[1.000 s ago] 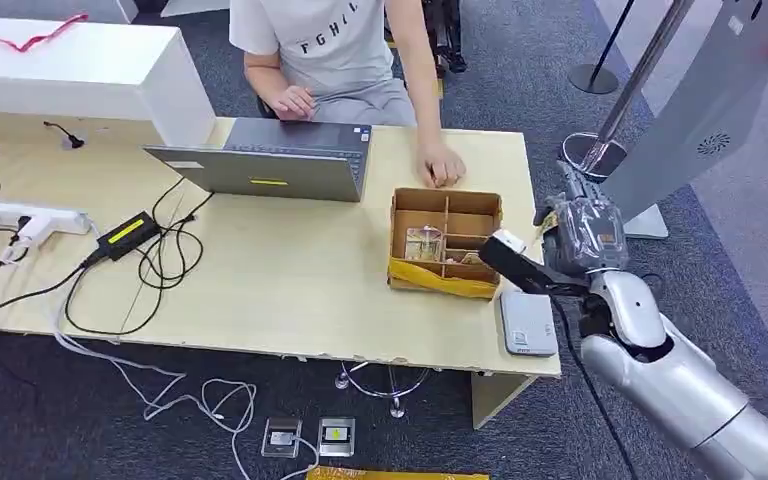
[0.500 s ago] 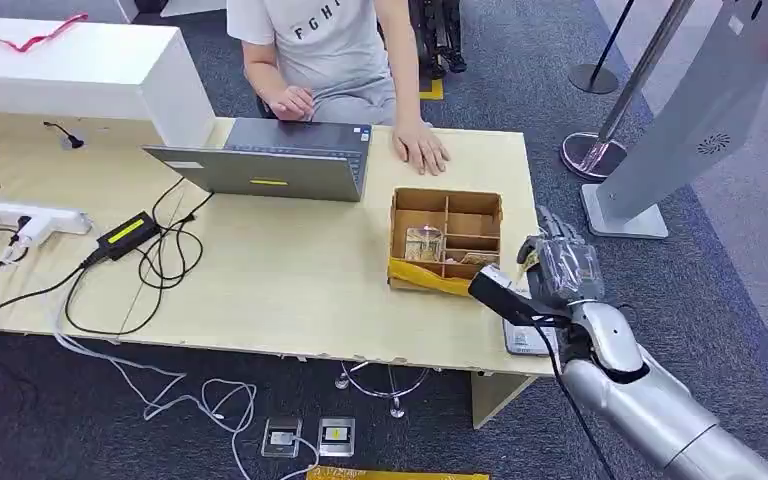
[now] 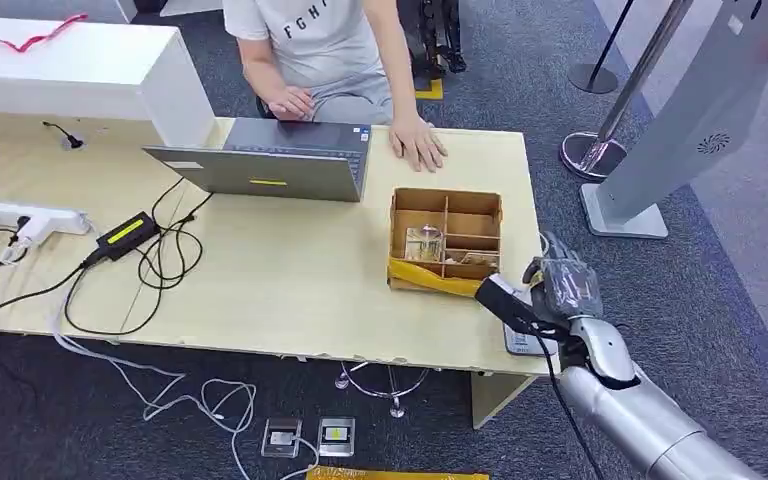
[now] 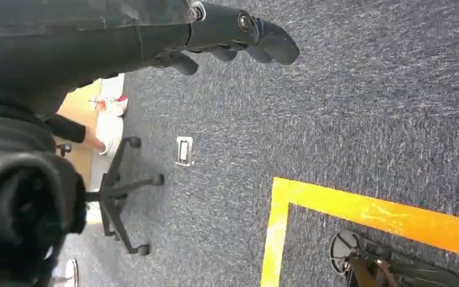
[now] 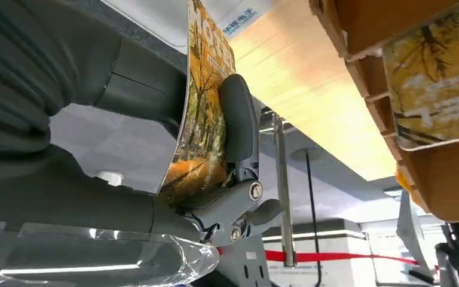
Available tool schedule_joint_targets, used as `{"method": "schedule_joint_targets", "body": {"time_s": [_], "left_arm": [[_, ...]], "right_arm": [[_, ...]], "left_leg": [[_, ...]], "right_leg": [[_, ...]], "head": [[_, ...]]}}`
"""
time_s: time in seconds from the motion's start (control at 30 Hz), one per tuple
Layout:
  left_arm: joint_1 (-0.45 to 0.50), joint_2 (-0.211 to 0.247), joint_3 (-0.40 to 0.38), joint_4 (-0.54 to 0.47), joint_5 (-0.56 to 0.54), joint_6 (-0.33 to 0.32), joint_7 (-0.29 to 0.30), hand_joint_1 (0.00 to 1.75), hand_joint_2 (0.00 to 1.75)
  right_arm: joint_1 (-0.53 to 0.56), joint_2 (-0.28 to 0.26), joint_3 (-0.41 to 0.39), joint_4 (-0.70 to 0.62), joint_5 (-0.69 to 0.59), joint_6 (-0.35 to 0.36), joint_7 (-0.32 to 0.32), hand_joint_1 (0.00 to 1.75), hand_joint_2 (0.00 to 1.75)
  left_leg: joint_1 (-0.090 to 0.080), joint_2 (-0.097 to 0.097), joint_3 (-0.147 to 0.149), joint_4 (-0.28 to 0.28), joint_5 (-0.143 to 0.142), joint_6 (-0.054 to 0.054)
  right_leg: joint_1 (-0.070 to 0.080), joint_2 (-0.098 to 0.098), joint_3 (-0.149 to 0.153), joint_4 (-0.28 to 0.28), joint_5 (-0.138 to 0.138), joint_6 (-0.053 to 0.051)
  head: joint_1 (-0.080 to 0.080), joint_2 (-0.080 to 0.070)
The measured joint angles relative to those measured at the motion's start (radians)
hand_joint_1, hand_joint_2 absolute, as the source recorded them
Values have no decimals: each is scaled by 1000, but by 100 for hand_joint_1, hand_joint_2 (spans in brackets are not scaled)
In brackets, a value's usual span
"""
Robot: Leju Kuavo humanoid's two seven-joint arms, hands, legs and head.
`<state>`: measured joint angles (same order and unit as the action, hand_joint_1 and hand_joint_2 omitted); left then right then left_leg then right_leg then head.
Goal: Pass the card to the sensor for recognition and then transmit it.
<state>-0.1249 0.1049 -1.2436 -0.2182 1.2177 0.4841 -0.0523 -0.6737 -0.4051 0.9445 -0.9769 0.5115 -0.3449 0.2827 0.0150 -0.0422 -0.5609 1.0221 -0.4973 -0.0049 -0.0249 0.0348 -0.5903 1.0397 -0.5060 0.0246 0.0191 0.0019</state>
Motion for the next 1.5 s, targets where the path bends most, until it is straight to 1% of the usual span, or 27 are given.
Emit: {"method": "schedule_joint_targets", "body": {"time_s": [0.13,0.4,0.5,0.73,0.97,1.17,1.4,1.5], "left_arm": [[0,1,0,0,0,-2,0,0,0],[0,8,0,0,-3,-3,2,0,0],[0,9,0,0,-10,-6,5,0,0],[0,8,0,0,-14,-9,5,0,0],[-1,8,-2,0,-32,-9,5,0,0],[-1,9,-11,0,-34,-9,14,0,0],[-1,8,-18,0,-34,-8,15,0,0],[-1,8,-19,0,-34,-9,11,0,0]], "right_arm": [[3,-3,-3,11,-16,-2,11,175,175],[30,-27,-18,19,-38,-4,22,175,175],[42,-27,-14,21,-14,15,21,175,175],[53,-16,-12,22,-10,13,7,175,175],[74,-10,-13,22,-7,3,6,175,175],[85,-11,-19,22,23,3,14,175,175],[75,-19,-38,18,81,44,33,175,175],[63,-27,-45,6,104,64,52,175,175]], "left_leg": [[0,0,0,0,0,0],[0,0,0,0,0,0],[0,1,0,0,0,0],[0,1,1,0,0,0],[0,2,4,0,0,-1],[0,4,5,0,-1,-1],[0,4,5,0,0,-1],[0,4,5,0,0,-1]], "right_leg": [[0,0,0,0,0,0],[0,0,0,0,0,0],[0,0,0,0,0,0],[0,0,1,0,0,0],[0,1,3,0,0,0],[0,2,4,0,1,0],[0,2,4,0,2,0],[0,2,4,0,2,0]], "head": [[0,0],[0,0],[0,0],[0,0],[0,0],[0,0],[0,0],[0,0]]}}
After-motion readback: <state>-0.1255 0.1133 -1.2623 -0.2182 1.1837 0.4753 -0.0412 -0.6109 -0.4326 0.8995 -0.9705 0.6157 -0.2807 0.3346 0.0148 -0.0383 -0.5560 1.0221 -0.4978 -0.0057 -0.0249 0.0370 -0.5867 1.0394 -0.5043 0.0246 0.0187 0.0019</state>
